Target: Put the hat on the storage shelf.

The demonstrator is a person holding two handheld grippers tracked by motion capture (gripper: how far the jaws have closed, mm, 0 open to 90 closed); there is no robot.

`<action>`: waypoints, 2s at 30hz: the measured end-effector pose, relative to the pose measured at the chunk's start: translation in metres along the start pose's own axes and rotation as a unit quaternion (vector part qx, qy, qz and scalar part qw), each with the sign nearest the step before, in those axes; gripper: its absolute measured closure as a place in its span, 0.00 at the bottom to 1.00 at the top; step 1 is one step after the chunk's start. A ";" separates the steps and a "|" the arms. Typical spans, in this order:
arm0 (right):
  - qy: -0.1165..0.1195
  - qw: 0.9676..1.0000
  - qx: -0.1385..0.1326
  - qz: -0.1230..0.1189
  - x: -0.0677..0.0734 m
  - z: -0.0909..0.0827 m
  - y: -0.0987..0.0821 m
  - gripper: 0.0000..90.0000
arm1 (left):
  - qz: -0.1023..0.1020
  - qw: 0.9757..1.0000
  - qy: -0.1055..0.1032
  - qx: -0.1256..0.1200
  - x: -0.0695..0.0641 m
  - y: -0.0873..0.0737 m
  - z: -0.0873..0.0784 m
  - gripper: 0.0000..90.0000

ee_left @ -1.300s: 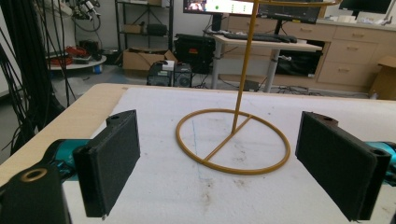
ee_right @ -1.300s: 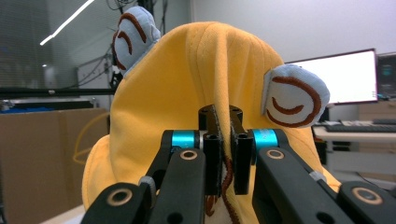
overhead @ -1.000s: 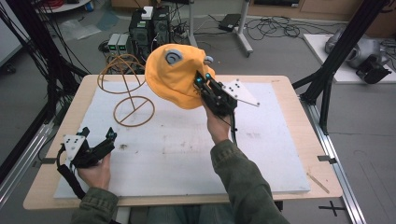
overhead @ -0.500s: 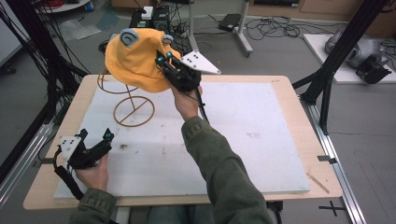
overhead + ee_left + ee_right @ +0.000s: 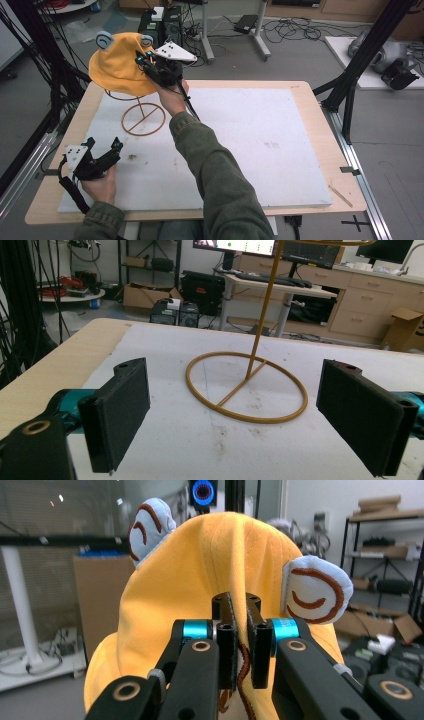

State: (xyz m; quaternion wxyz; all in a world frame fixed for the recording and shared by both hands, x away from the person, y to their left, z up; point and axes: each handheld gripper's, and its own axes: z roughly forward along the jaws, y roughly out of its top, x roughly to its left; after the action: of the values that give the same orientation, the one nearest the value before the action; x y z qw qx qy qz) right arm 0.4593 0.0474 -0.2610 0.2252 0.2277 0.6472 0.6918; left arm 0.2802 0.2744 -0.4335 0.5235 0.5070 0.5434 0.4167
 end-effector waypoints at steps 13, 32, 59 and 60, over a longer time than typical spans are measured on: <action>0.008 1.000 0.023 -0.010 0.005 0.010 -0.009 0.97 | -0.003 1.000 -0.001 -0.004 0.000 0.001 -0.002 0.16; -0.035 0.998 0.046 0.023 -0.017 -0.012 -0.001 0.21 | -0.003 1.000 -0.002 -0.007 0.000 0.001 -0.001 0.16; -0.242 0.970 0.020 0.006 -0.077 -0.227 -0.002 0.15 | 0.017 1.000 0.000 -0.009 -0.011 0.006 0.002 0.16; -0.257 0.966 0.020 0.014 -0.079 -0.243 -0.007 0.15 | 0.017 1.000 0.001 -0.009 -0.011 0.006 0.002 0.16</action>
State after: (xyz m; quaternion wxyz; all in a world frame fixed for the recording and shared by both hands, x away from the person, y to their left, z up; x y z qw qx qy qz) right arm 0.3750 -0.1928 -0.2837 0.3698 0.4116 0.5777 0.6001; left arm 0.2826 0.2644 -0.4260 0.5200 0.5116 0.5313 0.4308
